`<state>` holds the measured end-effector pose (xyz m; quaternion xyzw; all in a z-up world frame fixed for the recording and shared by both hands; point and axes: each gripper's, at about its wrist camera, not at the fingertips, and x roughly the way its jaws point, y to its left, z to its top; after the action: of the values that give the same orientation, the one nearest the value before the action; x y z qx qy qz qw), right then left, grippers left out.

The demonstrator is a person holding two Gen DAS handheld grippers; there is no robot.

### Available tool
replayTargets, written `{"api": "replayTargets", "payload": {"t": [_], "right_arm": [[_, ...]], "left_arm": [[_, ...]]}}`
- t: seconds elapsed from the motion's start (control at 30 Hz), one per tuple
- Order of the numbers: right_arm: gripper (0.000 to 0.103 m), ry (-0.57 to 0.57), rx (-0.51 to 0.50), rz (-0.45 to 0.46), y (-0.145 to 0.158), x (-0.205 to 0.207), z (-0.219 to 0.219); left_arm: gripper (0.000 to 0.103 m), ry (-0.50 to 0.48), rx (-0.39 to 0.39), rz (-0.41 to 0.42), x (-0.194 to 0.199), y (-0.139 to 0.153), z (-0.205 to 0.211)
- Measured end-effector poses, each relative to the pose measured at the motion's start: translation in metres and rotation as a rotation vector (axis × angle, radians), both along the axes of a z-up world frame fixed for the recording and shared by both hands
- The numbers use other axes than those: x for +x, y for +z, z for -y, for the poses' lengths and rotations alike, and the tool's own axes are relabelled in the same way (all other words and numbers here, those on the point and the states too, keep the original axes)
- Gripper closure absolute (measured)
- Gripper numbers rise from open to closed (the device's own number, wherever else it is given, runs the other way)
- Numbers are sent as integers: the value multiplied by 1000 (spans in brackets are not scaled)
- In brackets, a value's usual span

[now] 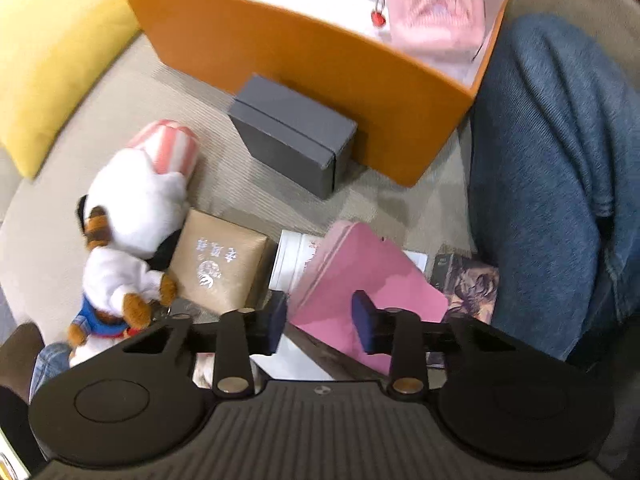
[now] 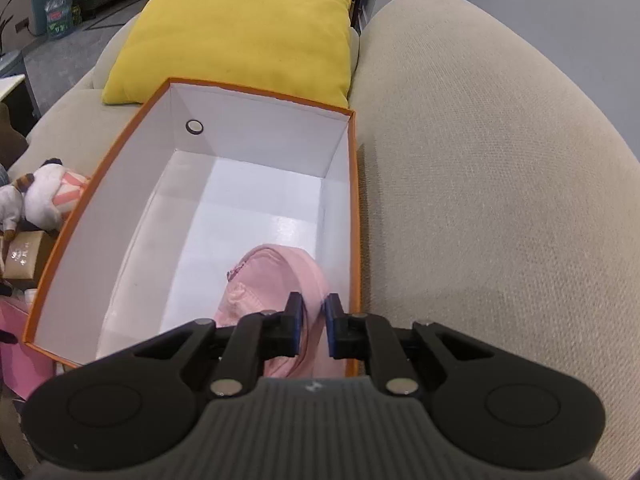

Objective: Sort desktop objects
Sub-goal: 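Lower the pink backpack into the orange box with the right tool while the left tool grasps the pink wallet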

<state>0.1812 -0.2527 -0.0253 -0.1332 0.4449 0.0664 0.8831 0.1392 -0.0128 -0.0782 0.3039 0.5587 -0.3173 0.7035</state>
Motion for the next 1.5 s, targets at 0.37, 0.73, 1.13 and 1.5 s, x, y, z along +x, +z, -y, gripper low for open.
{"api": "replayTargets", "payload": {"t": [0.37, 0.73, 1.13, 1.5], "right_arm": [[90, -1, 15, 29, 8, -22, 8], [88, 58, 17, -79, -1, -27, 6], [86, 92, 31, -100, -9, -23, 3], [86, 119, 34, -88, -8, -27, 6]], "left_arm": [[79, -39, -9, 54, -63, 45, -6], [72, -54, 0, -27, -74, 35, -5], [68, -101, -41, -111, -92, 44, 1], [74, -10, 20, 13, -123, 11, 10]]}}
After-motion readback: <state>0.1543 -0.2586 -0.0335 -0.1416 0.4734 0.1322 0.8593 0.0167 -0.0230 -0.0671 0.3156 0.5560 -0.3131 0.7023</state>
